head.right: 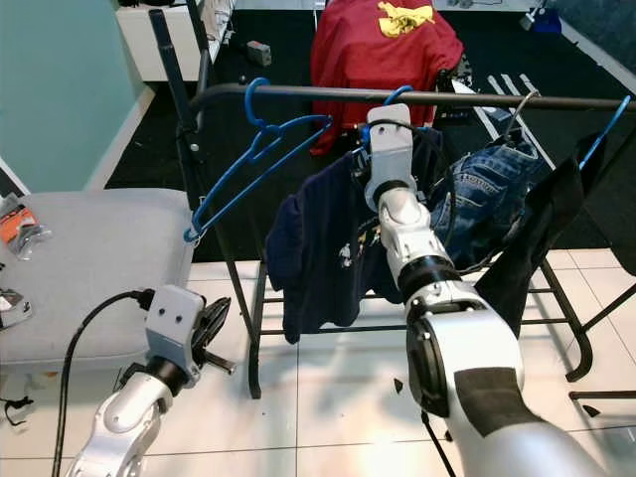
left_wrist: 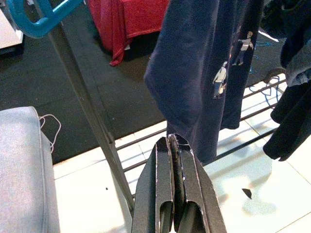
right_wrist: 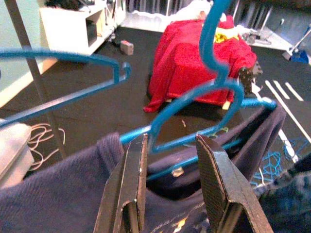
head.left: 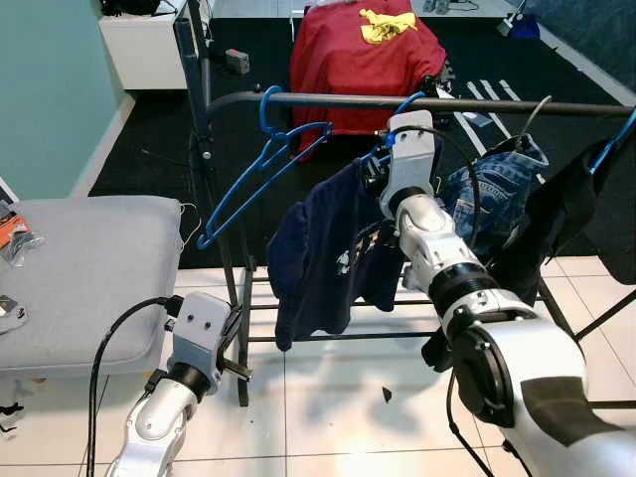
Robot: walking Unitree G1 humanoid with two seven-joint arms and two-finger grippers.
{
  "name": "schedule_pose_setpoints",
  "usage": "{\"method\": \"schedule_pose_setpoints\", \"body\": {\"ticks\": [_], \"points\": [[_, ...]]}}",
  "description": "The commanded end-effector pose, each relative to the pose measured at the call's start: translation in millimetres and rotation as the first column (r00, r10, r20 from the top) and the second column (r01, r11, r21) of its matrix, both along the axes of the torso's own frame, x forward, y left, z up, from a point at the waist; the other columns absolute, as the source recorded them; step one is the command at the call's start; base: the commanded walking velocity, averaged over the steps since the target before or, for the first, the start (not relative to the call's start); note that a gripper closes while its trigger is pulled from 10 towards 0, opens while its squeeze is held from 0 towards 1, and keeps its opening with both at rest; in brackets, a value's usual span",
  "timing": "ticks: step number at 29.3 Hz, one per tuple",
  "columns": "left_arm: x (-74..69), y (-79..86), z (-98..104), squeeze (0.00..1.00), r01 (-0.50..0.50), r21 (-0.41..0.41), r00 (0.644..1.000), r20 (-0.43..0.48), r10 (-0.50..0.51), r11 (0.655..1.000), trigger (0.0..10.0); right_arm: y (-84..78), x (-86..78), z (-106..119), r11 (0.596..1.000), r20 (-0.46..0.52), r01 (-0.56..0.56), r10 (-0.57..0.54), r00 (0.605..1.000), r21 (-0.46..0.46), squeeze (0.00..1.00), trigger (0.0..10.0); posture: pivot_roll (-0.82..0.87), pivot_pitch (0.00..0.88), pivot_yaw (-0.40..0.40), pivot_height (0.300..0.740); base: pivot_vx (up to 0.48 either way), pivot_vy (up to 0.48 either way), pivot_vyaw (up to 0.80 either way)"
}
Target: Hang hanger
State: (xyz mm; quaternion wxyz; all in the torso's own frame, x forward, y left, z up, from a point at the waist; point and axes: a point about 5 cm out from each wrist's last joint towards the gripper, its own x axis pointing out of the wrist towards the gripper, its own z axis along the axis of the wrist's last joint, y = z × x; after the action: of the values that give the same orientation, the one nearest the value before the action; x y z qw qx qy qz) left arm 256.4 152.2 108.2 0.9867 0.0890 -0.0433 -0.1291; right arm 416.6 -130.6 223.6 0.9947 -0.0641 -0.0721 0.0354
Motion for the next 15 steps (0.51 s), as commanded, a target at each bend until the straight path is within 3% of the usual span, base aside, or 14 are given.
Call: {"method": "schedule_pose_setpoints", "body": {"ticks": [1, 4, 5, 6, 12, 13, 14, 15], "points": [[-1.1, -3.2, -3.4, 0.00, 0.009, -0.011, 1.000, -0.020, -0.009, 1.000, 10.0, 0.5, -5.3, -10.2, 1.000, 0.014, -0.001, 0.001, 1.000, 0.001, 0.00, 10.0, 0.06, 0.144, -0.009, 0.740, 0.000, 0.000, 0.00], [0.1, -4.5, -3.7, 0.00, 0.014, -0.013, 1.000, -0.020, -0.014, 1.000, 10.0, -3.0, -9.2, -16.1, 1.000, 0.022, 0.004, -0.004, 1.000, -0.002, 0.00, 10.0, 0.06, 0.133, -0.005, 0.740, 0.000, 0.000, 0.00], [1.5, -5.6, -3.7, 0.00, 0.018, -0.015, 1.000, -0.020, -0.018, 1.000, 10.0, -5.9, -12.5, -20.9, 1.000, 0.025, 0.003, -0.003, 1.000, -0.002, 0.13, 10.0, 0.06, 0.128, -0.004, 0.740, 0.000, 0.000, 0.00], [3.1, -6.7, -3.4, 0.00, 0.022, -0.016, 1.000, -0.018, -0.022, 1.000, 10.0, -9.0, -16.0, -26.3, 1.000, 0.024, 0.002, -0.002, 1.000, -0.006, 1.00, 10.0, 0.05, 0.120, -0.004, 0.740, 0.000, 0.000, 0.00], [5.9, -8.6, -2.4, 0.00, 0.026, -0.021, 1.000, -0.009, -0.027, 0.999, 10.0, -14.3, -25.0, -33.2, 1.000, 0.032, 0.010, -0.010, 0.999, -0.013, 1.00, 10.0, 0.05, 0.105, -0.011, 0.740, 0.000, 0.000, 0.00], [6.0, -8.9, -2.4, 0.00, 0.025, -0.024, 1.000, -0.008, -0.026, 0.999, 10.0, -14.9, -27.6, -30.5, 1.000, 0.050, 0.023, -0.023, 0.999, -0.003, 0.27, 10.0, 0.04, 0.098, -0.014, 0.740, 0.000, 0.000, 0.00], [6.0, -8.9, -2.4, 0.00, 0.025, -0.024, 1.000, -0.008, -0.026, 0.999, 10.0, -14.9, -27.6, -30.5, 1.000, 0.050, 0.023, -0.023, 0.999, -0.003, 0.27, 10.0, 0.04, 0.098, -0.014, 0.740, 0.000, 0.000, 0.00], [5.7, -9.0, -2.6, 0.00, 0.024, -0.025, 1.000, -0.006, -0.025, 0.999, 10.0, -15.3, -31.4, -26.4, 0.999, 0.076, 0.037, -0.037, 0.996, 0.008, 0.00, 10.0, 0.04, 0.097, -0.015, 0.740, 0.000, 0.000, 0.00]]}}
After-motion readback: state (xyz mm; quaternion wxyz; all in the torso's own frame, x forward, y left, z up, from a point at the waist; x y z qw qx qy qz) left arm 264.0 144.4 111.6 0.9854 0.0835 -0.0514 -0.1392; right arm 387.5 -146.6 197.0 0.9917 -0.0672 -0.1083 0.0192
